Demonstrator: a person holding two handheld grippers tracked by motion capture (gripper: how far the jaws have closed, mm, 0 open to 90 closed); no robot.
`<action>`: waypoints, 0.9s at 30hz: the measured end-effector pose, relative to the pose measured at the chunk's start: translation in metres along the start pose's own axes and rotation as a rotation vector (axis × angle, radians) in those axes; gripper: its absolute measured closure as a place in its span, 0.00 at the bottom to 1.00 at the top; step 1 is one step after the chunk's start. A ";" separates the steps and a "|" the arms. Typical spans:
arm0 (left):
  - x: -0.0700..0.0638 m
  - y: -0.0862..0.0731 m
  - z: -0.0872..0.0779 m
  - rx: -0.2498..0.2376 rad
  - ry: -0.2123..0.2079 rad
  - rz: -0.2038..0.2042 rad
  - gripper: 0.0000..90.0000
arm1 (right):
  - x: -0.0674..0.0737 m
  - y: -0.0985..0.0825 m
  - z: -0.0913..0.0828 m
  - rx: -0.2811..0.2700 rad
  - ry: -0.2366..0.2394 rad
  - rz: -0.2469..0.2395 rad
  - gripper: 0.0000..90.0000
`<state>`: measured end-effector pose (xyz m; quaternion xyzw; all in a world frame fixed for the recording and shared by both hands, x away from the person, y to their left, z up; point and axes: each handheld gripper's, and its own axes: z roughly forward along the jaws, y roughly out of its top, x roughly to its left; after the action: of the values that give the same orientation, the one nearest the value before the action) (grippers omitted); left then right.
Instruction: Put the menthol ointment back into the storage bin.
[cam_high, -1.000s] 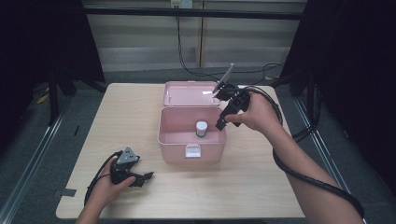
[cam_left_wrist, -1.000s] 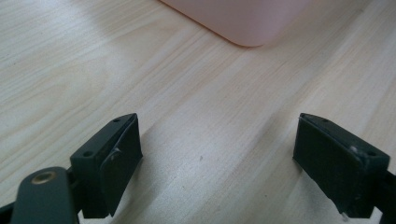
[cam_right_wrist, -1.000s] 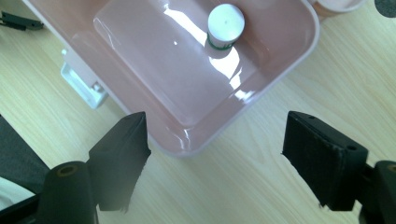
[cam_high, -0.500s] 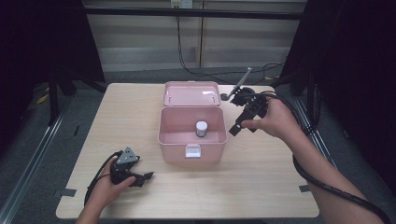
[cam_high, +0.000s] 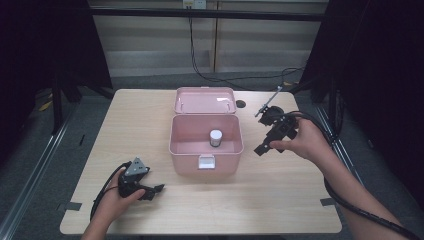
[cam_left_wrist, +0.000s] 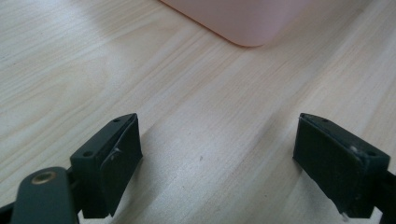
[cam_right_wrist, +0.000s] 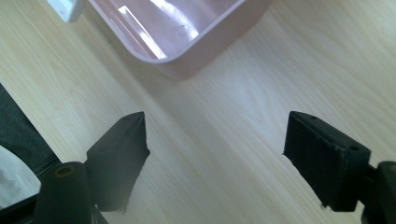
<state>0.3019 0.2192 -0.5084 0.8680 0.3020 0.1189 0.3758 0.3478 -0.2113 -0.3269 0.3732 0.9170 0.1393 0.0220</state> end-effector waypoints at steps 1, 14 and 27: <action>0.000 0.000 0.000 0.001 0.000 0.001 0.16 | 0.000 -0.003 0.002 -0.005 0.008 0.000 0.23; 0.000 0.000 0.000 0.001 0.000 0.001 0.16 | 0.001 -0.029 0.046 0.073 0.021 -0.031 0.23; 0.000 0.000 0.000 0.001 0.000 0.001 0.16 | -0.005 -0.061 0.086 0.025 0.078 0.006 0.23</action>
<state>0.3019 0.2192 -0.5083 0.8683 0.3015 0.1192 0.3754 0.3225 -0.2359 -0.4268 0.3707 0.9176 0.1424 -0.0189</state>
